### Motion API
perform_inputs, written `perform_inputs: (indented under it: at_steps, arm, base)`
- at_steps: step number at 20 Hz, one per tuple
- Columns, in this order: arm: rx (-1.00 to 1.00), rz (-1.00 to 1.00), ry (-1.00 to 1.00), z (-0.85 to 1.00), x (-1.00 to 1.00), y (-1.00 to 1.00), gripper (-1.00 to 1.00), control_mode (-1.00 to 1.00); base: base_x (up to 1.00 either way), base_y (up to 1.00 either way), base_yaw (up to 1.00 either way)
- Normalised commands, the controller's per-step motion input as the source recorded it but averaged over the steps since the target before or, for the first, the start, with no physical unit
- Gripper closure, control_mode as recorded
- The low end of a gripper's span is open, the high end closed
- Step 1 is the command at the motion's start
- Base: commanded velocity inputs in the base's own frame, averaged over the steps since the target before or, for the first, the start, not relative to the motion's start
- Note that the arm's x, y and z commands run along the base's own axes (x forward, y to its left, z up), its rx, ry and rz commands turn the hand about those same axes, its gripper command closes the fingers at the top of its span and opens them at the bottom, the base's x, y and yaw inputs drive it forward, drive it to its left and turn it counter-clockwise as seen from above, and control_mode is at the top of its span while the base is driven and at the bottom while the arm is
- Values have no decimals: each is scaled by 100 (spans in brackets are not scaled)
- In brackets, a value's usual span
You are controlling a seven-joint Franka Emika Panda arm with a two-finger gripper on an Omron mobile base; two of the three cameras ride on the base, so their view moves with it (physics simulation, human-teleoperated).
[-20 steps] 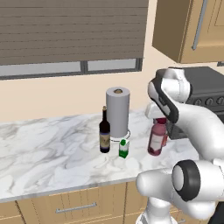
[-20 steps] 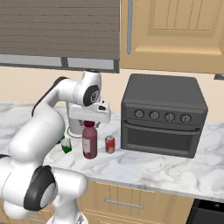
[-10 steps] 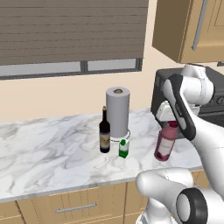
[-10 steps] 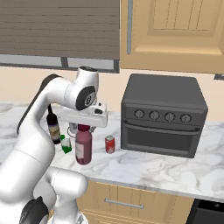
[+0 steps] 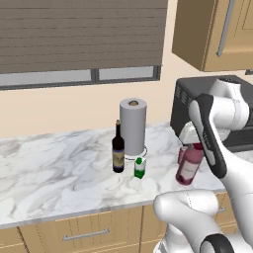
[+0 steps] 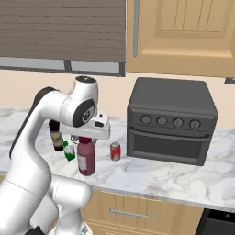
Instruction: Move the drinks to the dining counter.
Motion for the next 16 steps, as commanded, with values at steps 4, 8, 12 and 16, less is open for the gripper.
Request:
perform_inputs:
  at_steps: [4, 8, 12, 16]
  arm:
    - [0, 0, 0, 0, 0, 0, 100, -100]
    - [0, 0, 0, 0, 0, 0, 100, 100]
    - [0, 0, 0, 0, 0, 0, 100, 100]
    - [0, 0, 0, 0, 0, 0, 100, 100]
  base:
    - [0, 0, 0]
    - [-1, 0, 0]
    - [-95, -24, -16]
    - [-63, -19, -40]
